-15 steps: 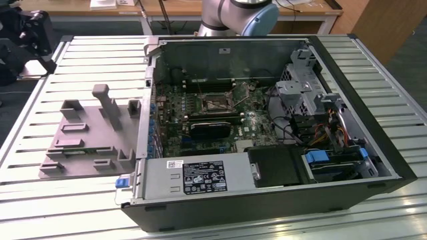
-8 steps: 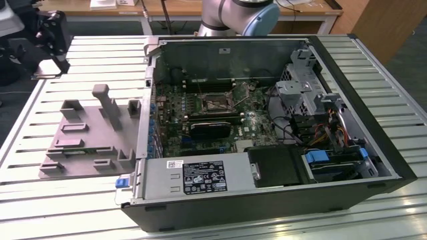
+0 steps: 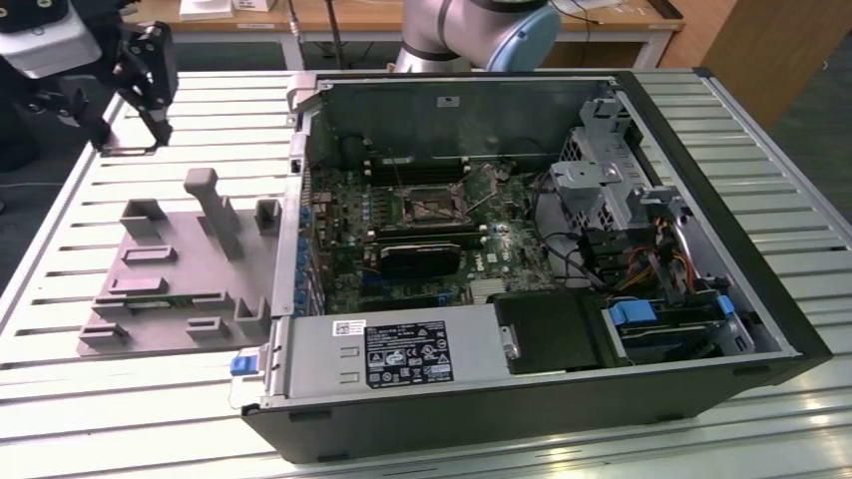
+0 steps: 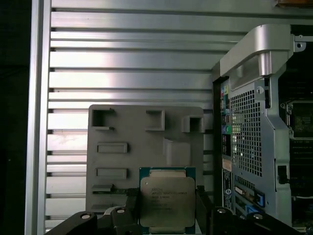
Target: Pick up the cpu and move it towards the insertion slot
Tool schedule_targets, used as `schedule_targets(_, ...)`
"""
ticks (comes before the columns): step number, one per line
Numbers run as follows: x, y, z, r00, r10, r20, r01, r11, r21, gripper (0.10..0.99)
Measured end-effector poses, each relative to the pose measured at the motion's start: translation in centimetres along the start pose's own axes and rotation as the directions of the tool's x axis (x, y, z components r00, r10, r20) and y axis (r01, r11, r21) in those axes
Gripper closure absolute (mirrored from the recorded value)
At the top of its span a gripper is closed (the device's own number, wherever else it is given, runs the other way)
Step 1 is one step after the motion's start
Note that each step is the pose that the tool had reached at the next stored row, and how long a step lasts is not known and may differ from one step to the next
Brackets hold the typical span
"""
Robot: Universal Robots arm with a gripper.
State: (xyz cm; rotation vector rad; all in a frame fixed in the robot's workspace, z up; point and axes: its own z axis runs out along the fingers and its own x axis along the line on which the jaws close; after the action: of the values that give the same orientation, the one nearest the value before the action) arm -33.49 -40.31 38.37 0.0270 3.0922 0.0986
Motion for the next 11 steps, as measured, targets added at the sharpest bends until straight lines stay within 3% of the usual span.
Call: schedule_targets(11, -4.22, 0.07, 0.20, 1.0000, 0.000, -0.0022, 0.000, 1.0000, 0.000, 0.545)
